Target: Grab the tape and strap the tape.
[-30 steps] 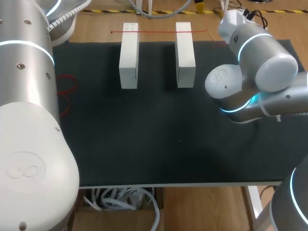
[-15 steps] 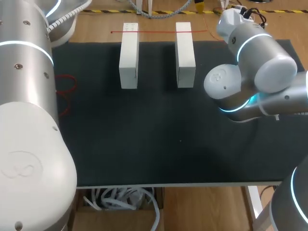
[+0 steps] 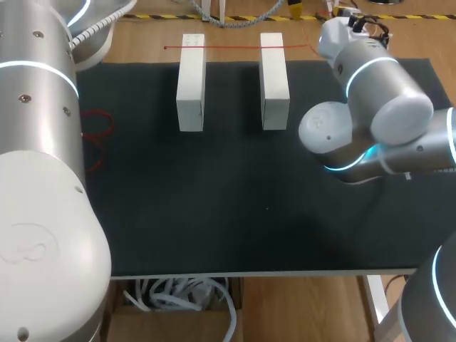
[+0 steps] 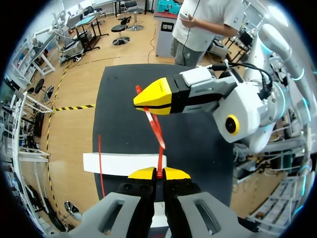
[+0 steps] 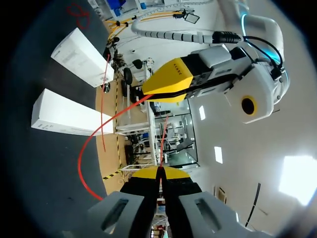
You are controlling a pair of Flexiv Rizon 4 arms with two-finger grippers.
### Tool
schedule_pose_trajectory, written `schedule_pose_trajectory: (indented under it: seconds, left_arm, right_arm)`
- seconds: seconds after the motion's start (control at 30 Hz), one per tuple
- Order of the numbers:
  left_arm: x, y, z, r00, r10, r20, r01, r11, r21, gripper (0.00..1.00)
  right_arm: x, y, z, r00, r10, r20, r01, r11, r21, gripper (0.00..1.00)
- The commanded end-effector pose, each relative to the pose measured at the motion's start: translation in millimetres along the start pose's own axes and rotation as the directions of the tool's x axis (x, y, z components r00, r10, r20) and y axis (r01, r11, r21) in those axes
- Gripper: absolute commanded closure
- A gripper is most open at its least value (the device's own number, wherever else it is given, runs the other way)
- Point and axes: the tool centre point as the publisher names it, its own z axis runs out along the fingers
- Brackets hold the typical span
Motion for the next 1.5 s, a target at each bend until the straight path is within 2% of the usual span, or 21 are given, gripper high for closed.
schedule_pose_trajectory:
  seconds: [0.03, 0.43, 0.73, 1.5]
  left_arm:
    - [-0.8, -1.4, -1, 1.0, -0.003, -0.004, 0.003, 1.0, -0.007, 1.0]
    - [-0.8, -1.4, -1, 1.0, -0.003, -0.004, 0.003, 1.0, -0.007, 1.0]
    - [-0.8, -1.4, -1, 1.0, -0.003, -0.004, 0.003, 1.0, -0.007, 1.0]
    - [-0.8, -1.4, -1, 1.0, -0.003, -0.004, 0.003, 1.0, -0.007, 1.0]
  right_arm:
    - [0, 6, 3, 1.0, -0.002, 0.012, 0.002, 1.0, 0.01, 1.0]
    - [-2, 9, 7, 0.998, -0.054, 0.026, 0.053, 0.998, 0.03, 1.0]
    - [1, 18, 8, 0.996, -0.085, 0.026, 0.084, 0.996, 0.015, 1.0]
    - [0, 24, 8, 0.993, -0.111, 0.045, 0.111, 0.994, 0.009, 1.0]
